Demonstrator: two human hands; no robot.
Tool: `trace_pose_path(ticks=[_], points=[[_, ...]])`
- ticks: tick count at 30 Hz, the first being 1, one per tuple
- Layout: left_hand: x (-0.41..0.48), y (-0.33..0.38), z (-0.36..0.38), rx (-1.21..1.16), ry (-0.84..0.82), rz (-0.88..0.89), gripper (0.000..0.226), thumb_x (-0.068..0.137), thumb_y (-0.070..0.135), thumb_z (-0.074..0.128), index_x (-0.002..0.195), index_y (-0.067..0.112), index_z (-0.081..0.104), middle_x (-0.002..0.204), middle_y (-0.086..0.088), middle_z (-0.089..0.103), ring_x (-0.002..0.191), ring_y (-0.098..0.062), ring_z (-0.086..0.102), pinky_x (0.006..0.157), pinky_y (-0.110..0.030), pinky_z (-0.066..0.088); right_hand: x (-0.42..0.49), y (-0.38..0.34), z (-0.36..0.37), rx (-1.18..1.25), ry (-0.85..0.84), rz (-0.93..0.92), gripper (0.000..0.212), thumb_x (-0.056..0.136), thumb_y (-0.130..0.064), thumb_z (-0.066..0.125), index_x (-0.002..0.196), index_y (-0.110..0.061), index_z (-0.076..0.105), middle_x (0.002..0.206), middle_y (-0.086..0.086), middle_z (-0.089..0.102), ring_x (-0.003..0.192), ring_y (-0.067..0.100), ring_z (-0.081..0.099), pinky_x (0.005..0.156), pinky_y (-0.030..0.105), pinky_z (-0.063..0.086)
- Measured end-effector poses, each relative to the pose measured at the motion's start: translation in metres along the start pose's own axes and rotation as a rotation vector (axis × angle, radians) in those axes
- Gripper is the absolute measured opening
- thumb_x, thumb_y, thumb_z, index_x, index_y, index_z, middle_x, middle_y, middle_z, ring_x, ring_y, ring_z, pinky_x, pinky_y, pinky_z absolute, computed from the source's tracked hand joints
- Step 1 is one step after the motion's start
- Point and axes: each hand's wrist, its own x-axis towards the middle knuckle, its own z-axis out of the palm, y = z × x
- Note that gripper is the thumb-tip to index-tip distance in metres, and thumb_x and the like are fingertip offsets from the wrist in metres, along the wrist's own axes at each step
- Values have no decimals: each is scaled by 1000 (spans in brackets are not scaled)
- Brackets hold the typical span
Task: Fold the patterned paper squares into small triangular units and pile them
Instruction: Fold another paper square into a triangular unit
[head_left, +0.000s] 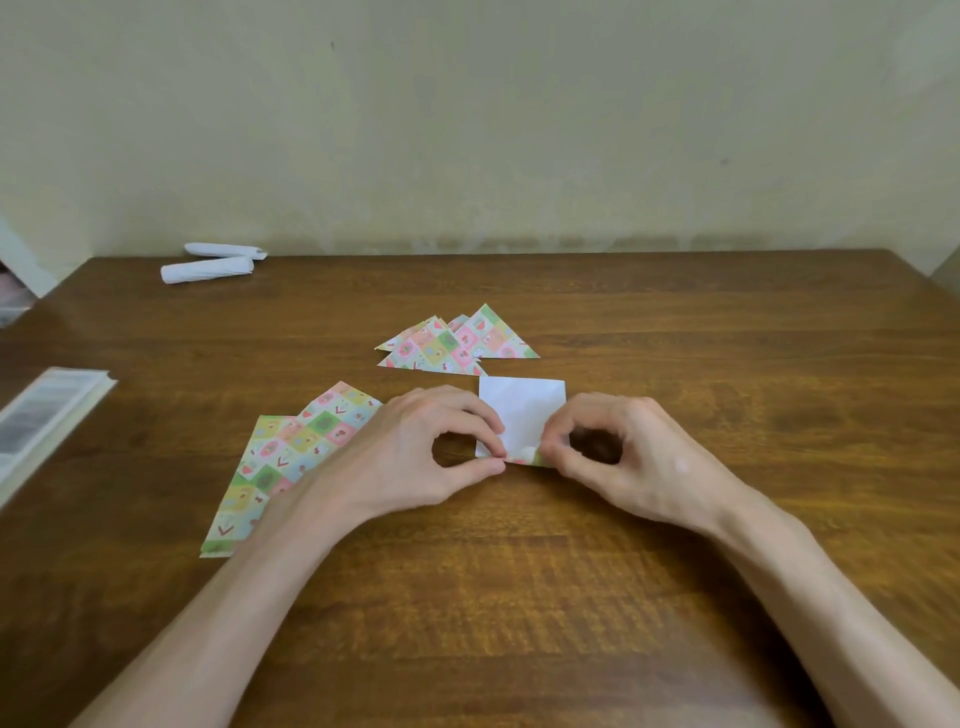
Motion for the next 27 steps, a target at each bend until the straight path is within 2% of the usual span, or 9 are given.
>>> trace_pose_path(ticks=[5, 9, 11, 14, 17, 23, 27], points=[[2, 0, 3, -2, 38, -14, 10, 91, 44, 74, 92, 36, 79, 107, 27, 68, 108, 4, 62, 98, -40, 51, 0, 1, 2, 119, 38, 53, 17, 93, -44, 73, 86, -28, 70, 81, -11, 70, 75, 16, 64, 72, 30, 51], [2, 1, 6, -5, 40, -14, 11, 92, 42, 74, 87, 32, 75, 107, 23, 65, 108, -1, 62, 97, -36, 50, 1, 6, 3, 157, 73, 94, 16, 95, -36, 72, 83, -27, 72, 75, -14, 66, 68, 9, 58, 66, 19, 42], [2, 2, 6, -11, 29, -27, 13, 93, 44, 71, 87, 33, 73, 108, 22, 62, 109, -3, 61, 97, -32, 48, 2, 9, 6, 158, 85, 151, 21, 98, -37, 68, 82, -23, 72, 68, -10, 61, 61, 5, 49, 61, 24, 40], [2, 2, 6, 1, 27, -61, 15, 97, 45, 64, 90, 32, 71, 108, 21, 59, 113, -4, 57, 97, -30, 47, 5, 9, 14, 117, 115, 233, 28, 98, -43, 63, 84, -21, 71, 67, 0, 61, 62, 20, 50, 63, 38, 44], [3, 3, 7, 62, 24, -55, 17, 101, 42, 59, 90, 32, 67, 107, 20, 56, 114, -4, 52, 100, -32, 42, 10, 7, 20, 46, 182, 305, 25, 95, -45, 63, 82, -25, 71, 61, -5, 57, 56, 11, 46, 59, 30, 39], [6, 8, 13, 197, 88, -54, 21, 103, 41, 52, 85, 33, 57, 102, 20, 48, 108, -2, 44, 96, -32, 39, 18, 1, 26, -111, 203, 415, 18, 93, -47, 64, 86, -31, 69, 63, -12, 59, 63, 10, 55, 66, 35, 48], [8, 9, 17, 208, 105, -113, 24, 98, 41, 58, 78, 28, 62, 101, 19, 49, 111, -3, 43, 97, -30, 37, 21, -3, 27, -192, 195, 446, 16, 91, -48, 65, 89, -33, 66, 68, -12, 60, 71, 12, 58, 66, 33, 43]])
